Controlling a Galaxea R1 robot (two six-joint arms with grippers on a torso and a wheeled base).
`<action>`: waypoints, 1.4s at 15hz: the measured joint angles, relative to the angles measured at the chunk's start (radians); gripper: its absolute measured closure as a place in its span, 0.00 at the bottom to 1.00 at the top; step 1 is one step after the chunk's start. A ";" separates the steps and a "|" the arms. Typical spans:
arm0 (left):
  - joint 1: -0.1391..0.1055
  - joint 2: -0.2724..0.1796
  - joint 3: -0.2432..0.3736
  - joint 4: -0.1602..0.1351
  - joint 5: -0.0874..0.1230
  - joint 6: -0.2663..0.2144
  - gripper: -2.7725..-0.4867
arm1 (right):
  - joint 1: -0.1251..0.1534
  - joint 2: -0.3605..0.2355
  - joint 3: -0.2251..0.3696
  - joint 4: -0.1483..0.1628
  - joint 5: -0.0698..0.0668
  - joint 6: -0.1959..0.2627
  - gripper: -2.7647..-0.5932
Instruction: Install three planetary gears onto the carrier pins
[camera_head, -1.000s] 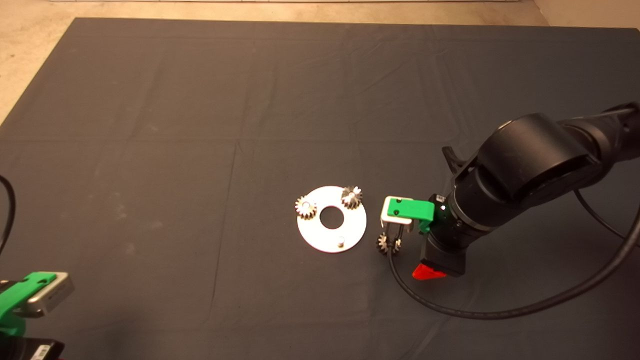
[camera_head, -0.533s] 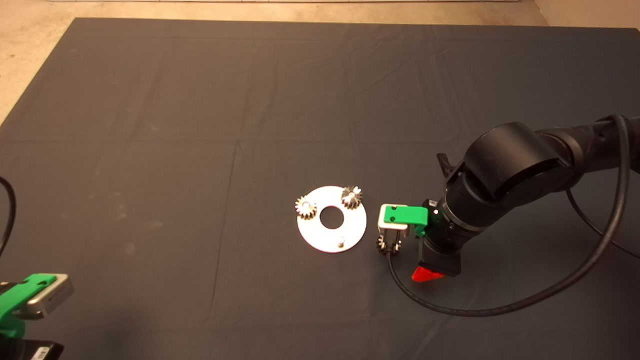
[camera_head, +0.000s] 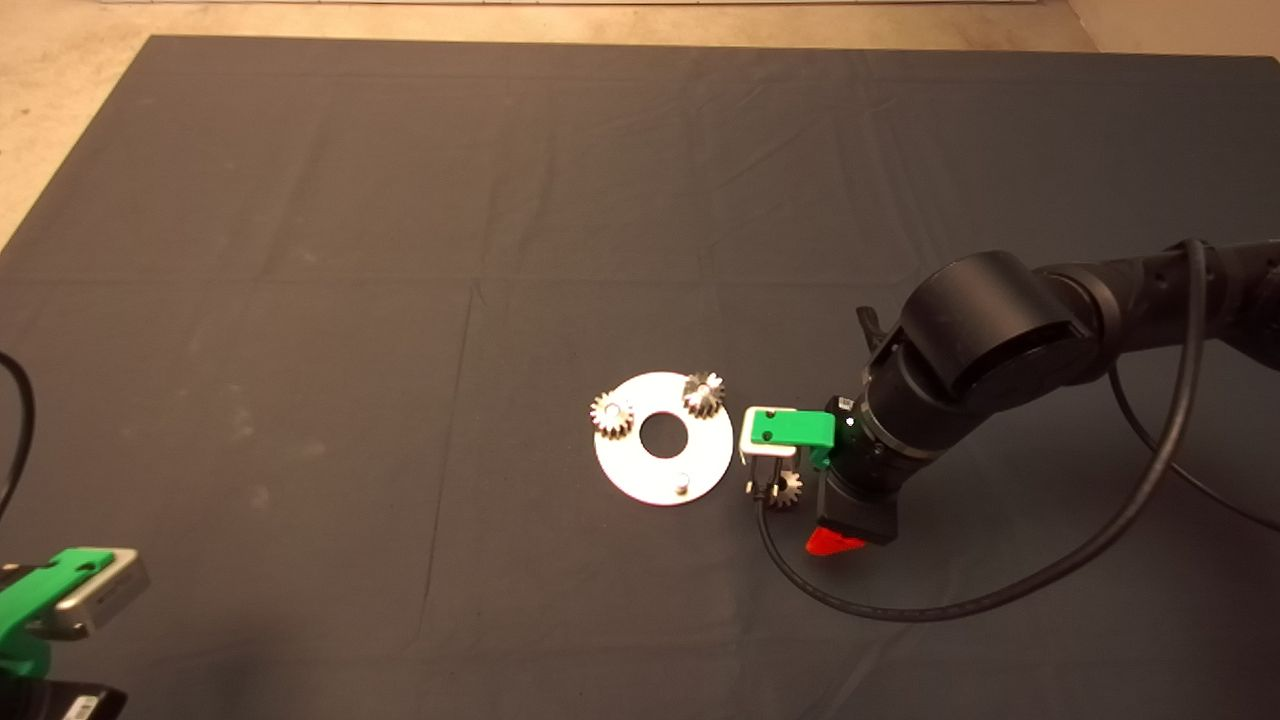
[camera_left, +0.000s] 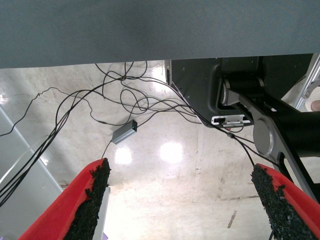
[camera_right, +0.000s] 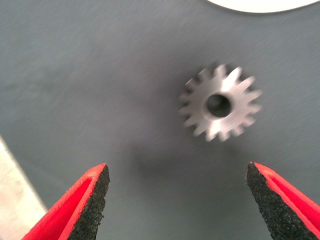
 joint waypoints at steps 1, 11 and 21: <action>0.000 0.000 0.000 0.000 0.000 0.005 0.33 | 0.000 0.000 -0.002 -0.016 0.000 0.000 0.34; 0.000 -0.015 0.000 -0.001 0.000 0.034 0.33 | -0.005 0.019 -0.009 -0.106 0.000 -0.004 0.34; 0.000 -0.027 0.000 -0.001 0.000 0.059 0.33 | -0.025 0.023 -0.010 -0.117 0.000 -0.004 0.34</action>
